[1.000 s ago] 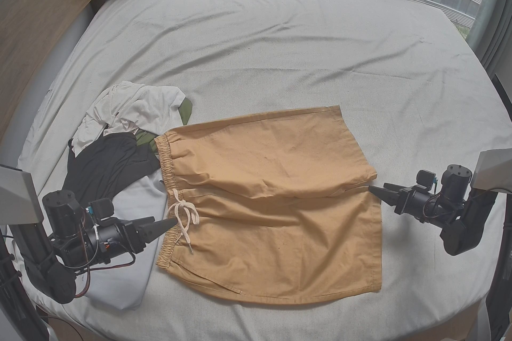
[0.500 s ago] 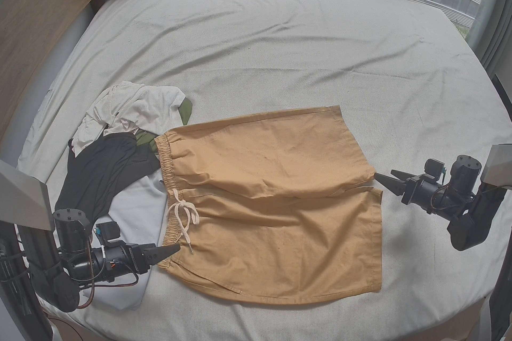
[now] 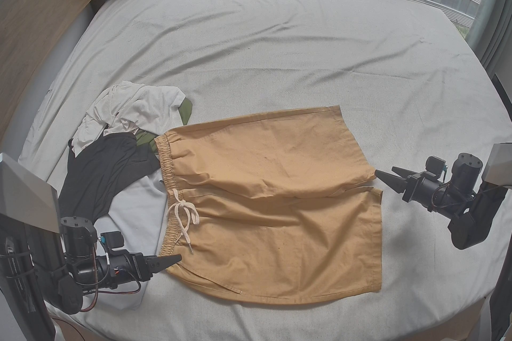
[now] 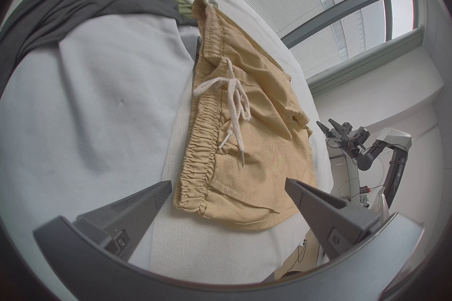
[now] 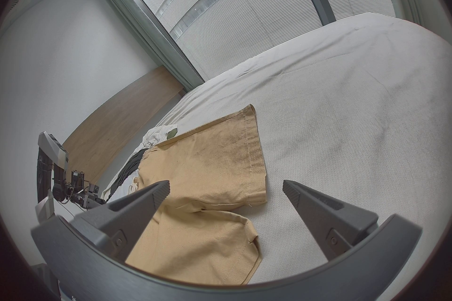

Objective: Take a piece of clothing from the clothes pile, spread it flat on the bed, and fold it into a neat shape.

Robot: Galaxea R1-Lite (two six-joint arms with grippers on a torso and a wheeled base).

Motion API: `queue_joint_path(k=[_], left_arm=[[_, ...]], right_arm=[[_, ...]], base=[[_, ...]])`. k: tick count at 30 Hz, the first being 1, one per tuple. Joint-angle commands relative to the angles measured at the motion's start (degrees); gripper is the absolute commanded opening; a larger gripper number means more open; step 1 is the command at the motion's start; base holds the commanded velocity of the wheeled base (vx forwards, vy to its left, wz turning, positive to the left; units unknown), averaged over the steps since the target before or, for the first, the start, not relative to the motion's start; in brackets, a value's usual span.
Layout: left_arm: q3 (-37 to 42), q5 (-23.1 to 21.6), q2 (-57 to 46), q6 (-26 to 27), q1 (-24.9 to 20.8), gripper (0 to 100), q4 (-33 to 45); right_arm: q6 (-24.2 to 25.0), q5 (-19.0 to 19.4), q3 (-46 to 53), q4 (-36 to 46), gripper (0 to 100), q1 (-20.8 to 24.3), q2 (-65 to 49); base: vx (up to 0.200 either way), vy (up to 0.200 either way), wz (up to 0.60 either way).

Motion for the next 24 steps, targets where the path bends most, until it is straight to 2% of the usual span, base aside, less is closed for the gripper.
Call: queue_joint_path(k=[1, 14, 15, 24], left_arm=[[-0.3, 0.0, 3.5, 0.0, 0.1, 100, 0.0], [-1.8, 0.0, 4.5, 0.2, 0.4, 100, 0.0], [-1.8, 0.0, 4.6, 0.2, 0.5, 0, 0.0], [-2.7, -0.1, 5.5, 0.3, 0.9, 0, 0.0]], right_arm=[[0.0, 0.0, -0.1, -0.1, 100, 0.0, -0.1], [0.0, 0.0, -0.1, -0.1, 100, -0.1, 0.0], [0.0, 0.0, -0.1, -0.1, 100, 0.0, 0.0], [-0.3, 0.0, 2.4, -0.1, 100, 0.5, 0.1]], base=[[0.0, 0.0, 0.0], [0.0, 0.0, 0.0], [0.0, 0.0, 0.0], [0.0, 0.0, 0.0]])
